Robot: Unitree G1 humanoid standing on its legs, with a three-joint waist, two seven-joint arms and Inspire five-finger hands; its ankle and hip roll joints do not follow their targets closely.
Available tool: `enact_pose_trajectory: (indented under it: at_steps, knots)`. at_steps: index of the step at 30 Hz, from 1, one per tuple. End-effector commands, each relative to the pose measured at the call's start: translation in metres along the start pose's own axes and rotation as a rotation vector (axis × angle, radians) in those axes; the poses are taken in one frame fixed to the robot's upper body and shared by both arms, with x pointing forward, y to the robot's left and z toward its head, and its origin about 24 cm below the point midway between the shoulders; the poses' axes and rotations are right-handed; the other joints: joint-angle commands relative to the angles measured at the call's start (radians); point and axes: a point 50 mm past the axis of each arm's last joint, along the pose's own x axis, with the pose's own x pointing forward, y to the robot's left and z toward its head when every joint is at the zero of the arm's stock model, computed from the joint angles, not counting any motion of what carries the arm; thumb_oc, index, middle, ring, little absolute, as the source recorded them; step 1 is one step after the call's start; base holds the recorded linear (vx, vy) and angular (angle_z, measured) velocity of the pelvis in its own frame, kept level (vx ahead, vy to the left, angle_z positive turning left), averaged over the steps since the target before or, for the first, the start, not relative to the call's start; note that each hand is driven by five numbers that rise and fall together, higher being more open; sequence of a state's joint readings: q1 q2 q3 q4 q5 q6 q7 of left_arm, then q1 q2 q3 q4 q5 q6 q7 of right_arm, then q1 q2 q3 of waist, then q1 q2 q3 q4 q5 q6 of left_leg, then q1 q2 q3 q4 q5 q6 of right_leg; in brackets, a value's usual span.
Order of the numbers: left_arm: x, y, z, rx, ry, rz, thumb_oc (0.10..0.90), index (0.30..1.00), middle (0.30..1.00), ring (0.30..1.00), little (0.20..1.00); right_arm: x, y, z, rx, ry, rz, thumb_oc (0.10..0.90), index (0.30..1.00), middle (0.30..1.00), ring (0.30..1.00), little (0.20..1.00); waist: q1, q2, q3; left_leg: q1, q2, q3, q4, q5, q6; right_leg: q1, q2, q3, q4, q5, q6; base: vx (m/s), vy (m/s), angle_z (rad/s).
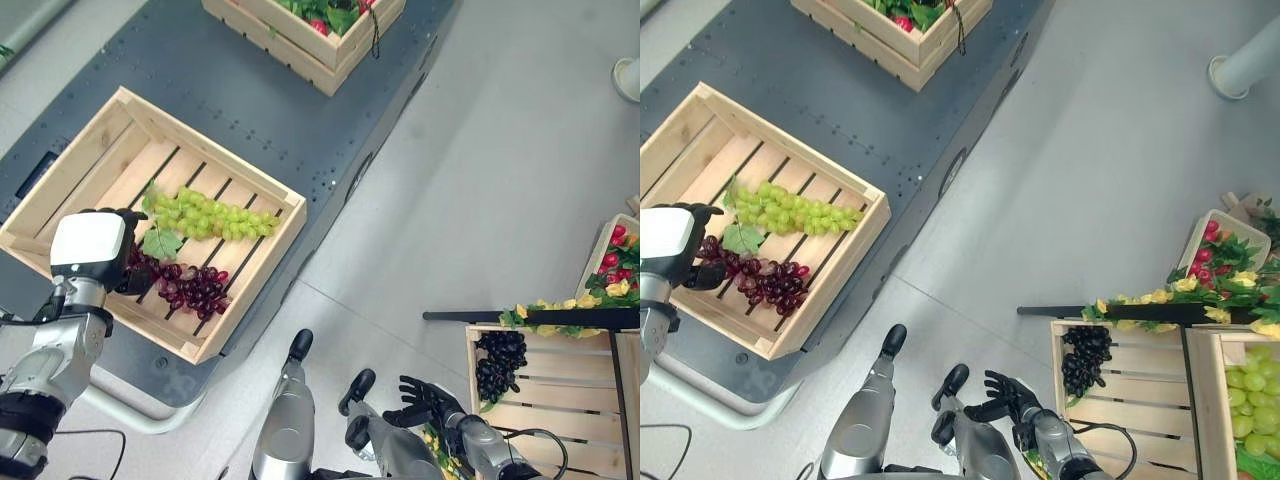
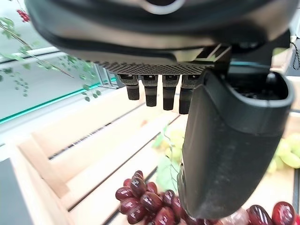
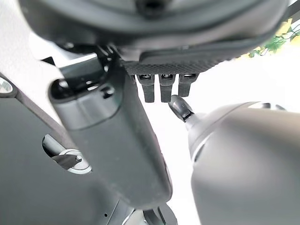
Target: Pick up the fruits from the basket on one side to the basket on the other side
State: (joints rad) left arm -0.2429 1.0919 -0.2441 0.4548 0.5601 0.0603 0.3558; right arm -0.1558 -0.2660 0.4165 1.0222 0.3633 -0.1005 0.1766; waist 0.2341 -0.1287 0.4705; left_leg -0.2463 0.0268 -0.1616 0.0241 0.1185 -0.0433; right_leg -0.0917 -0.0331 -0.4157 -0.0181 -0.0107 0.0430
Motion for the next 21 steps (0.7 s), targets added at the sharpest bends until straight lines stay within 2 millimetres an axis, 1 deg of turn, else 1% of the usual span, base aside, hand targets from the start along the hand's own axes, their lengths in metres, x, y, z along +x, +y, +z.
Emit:
enact_pose_trajectory:
  at_steps: [1,5,7,10,13,17,21]
  knots:
    - [0.010,0.030,-0.020,0.130,0.032,0.070,0.800,0.900,0.900,0.900,0.900,-0.009,-0.007,-0.005,0.001,-0.035,0.032,0.800,0.900,0.900,0.900,0.900,-0.019,0.026,-0.036,-0.097,-0.061,0.058,0.101,-0.045,0.054,-0.095,-0.006,0.043,0.193,-0.041,-0.035,-0.08,0.021,-0.02]
    - [0.017,0.035,-0.015,0.145,0.007,0.065,0.800,0.900,0.900,0.900,0.900,-0.009,-0.010,0.000,-0.009,-0.053,0.036,0.800,0.900,0.900,0.900,0.900,-0.025,0.021,-0.014,-0.150,-0.060,0.066,0.160,-0.055,0.052,-0.123,0.000,0.051,0.230,-0.054,-0.046,-0.07,0.022,-0.03]
    - [0.022,0.038,-0.014,0.148,0.001,0.066,0.800,0.900,0.900,0.900,0.900,-0.009,-0.011,0.002,-0.014,-0.060,0.037,0.800,0.900,0.900,0.900,0.900,-0.034,0.012,0.000,-0.192,-0.058,0.076,0.205,-0.061,0.056,-0.148,0.003,0.058,0.260,-0.062,-0.053,-0.07,0.022,-0.04]
    - [0.026,0.038,-0.014,0.157,0.001,0.045,0.800,0.900,0.900,0.900,0.900,-0.010,-0.011,0.003,-0.018,-0.067,0.038,0.800,0.900,0.900,0.900,0.900,-0.041,0.008,0.008,-0.216,-0.057,0.079,0.229,-0.064,0.055,-0.162,0.007,0.065,0.273,-0.066,-0.057,-0.05,0.030,-0.03]
    - [0.028,0.037,-0.014,0.163,0.017,0.009,0.800,0.900,0.900,0.900,0.900,-0.010,-0.013,0.006,-0.021,-0.077,0.034,0.800,0.900,0.900,0.900,0.900,-0.046,0.006,0.020,-0.240,-0.053,0.084,0.245,-0.062,0.051,-0.172,0.012,0.074,0.276,-0.066,-0.058,-0.04,0.033,-0.06]
    - [0.030,0.042,-0.015,0.159,0.015,-0.050,0.800,0.900,0.900,0.900,0.900,-0.009,-0.014,0.012,-0.032,-0.095,0.032,0.800,0.900,0.900,0.900,0.900,-0.046,0.004,0.037,-0.256,-0.049,0.089,0.245,-0.057,0.052,-0.186,0.018,0.080,0.277,-0.063,-0.059,-0.05,-0.003,-0.05]
    - [0.031,0.048,-0.008,0.135,-0.015,-0.101,0.800,0.900,0.900,0.900,0.900,-0.009,-0.016,0.015,-0.039,-0.108,0.029,0.800,0.900,0.900,0.900,0.900,-0.038,0.007,0.048,-0.270,-0.050,0.085,0.249,-0.054,0.045,-0.185,0.023,0.078,0.274,-0.066,-0.060,-0.01,-0.018,0.03]
